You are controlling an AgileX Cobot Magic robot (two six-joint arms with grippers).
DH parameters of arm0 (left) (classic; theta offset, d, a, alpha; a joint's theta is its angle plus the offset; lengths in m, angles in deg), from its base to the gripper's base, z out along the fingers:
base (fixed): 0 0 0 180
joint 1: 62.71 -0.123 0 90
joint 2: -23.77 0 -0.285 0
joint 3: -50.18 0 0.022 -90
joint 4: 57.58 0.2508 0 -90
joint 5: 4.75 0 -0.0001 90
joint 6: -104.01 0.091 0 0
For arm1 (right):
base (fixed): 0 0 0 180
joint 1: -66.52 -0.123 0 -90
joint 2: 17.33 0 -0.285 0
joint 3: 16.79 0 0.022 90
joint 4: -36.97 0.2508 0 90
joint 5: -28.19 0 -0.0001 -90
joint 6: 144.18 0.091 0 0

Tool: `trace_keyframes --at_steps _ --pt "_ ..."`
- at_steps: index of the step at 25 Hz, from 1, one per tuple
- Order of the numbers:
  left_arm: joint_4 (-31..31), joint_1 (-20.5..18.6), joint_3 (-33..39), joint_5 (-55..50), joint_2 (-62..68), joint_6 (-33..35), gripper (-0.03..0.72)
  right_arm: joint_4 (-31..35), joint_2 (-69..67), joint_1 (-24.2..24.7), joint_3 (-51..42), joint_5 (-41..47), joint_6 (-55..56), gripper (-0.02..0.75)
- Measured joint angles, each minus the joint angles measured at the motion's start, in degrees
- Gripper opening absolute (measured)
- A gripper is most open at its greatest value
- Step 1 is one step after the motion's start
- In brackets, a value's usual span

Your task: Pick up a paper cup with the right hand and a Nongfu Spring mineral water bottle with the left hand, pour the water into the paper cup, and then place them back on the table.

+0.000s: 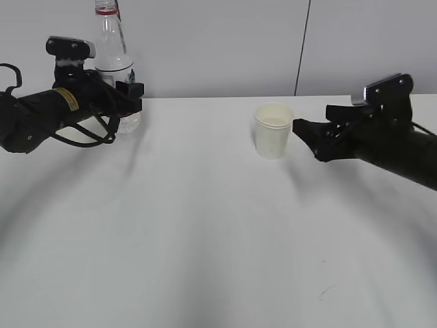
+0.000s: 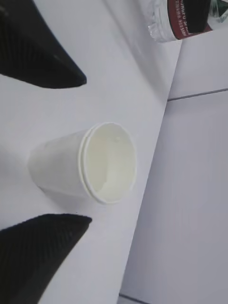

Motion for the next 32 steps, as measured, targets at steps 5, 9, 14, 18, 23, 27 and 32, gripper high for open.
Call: trace_keyframes --at_steps 5,9,14,18,23,27,32 --pt "0.0 0.0 0.0 0.0 0.0 -1.5 0.392 -0.5 10.9 0.0 -2.2 12.9 3.4 0.595" --pt "-0.1 0.0 0.0 1.2 0.5 -1.7 0.392 -2.8 16.9 -0.1 -2.6 21.7 8.0 0.593" --pt "0.0 0.0 -0.1 4.0 3.8 -3.4 0.392 -5.0 20.1 -0.1 -2.8 24.9 9.4 0.592" --pt "0.0 0.0 -0.1 5.7 5.0 -2.3 0.392 -6.0 20.4 -0.1 -2.8 24.9 10.4 0.592" --pt "-0.3 0.0 -0.2 10.9 7.9 0.9 0.392 -7.4 20.4 -0.1 -2.8 24.9 11.9 0.591" --pt "-0.6 0.0 -0.5 15.9 10.7 2.4 0.392 -8.5 20.4 -0.1 -2.8 25.0 12.1 0.589" --pt "-0.7 0.0 -0.6 17.9 11.8 3.6 0.475 -9.1 20.4 -0.1 -2.8 25.0 12.4 0.588"
